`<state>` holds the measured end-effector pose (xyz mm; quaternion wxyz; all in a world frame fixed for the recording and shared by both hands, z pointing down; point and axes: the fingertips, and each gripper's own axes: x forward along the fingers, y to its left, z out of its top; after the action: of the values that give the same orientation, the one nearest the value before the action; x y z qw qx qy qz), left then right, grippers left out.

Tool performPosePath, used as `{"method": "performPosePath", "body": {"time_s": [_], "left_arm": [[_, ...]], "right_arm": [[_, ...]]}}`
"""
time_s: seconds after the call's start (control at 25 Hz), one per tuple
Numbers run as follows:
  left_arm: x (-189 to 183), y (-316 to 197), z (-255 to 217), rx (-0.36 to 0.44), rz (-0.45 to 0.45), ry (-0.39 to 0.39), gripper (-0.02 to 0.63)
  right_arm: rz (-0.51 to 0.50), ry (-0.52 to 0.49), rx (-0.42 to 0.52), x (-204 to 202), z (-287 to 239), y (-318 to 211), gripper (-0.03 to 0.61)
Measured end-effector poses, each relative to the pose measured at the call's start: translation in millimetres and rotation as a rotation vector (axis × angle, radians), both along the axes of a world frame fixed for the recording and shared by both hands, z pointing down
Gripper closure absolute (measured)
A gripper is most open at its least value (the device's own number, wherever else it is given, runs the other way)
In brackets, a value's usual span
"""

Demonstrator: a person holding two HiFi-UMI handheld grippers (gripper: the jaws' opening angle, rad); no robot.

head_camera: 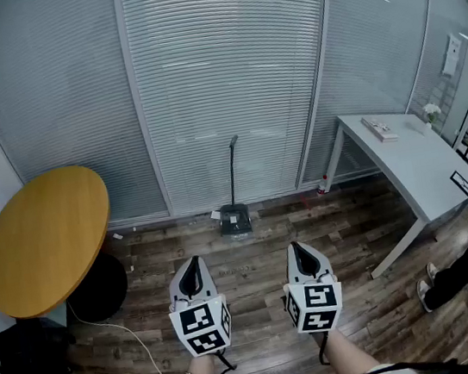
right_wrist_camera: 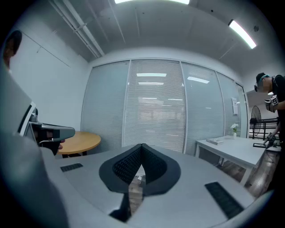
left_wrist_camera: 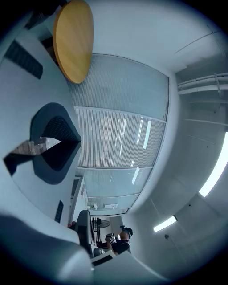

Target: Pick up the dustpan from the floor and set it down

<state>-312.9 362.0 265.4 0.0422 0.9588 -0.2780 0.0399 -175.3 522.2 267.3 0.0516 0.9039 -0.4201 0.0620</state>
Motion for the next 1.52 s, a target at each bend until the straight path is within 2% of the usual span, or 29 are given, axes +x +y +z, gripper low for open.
{"method": "performPosePath", "body": {"time_s": [0.32, 0.52, 1.0, 1.24, 1.52], "left_arm": [[-9.9, -2.2, 3.8, -0.007, 0.004, 0.0, 0.601], [-15.7, -5.1, 5.6, -0.004, 0.016, -0.004, 0.601], [-19.9, -39.5, 26.5, -0.033, 0.031, -0.026, 0.601], [-3.6, -60.6, 33.6, -0.051, 0.026, -0.031, 0.601], [44.0, -88.9, 41.5, -0.055, 0.015, -0.031, 0.601]], "right_arm": [[0.005, -0.001, -0.006, -11.1, 3.8, -0.8, 0.548], [0.011, -0.044, 0.036, -15.7, 7.4, -4.0, 0.548], [0.046, -0.069, -0.005, -17.7, 25.1, -33.8, 0.548], [0.047, -0.082, -0.005, 1.4, 29.6, -52.9, 0.548], [0.047, -0.094, 0.004, 56.0, 37.7, -81.0, 0.548]]}}
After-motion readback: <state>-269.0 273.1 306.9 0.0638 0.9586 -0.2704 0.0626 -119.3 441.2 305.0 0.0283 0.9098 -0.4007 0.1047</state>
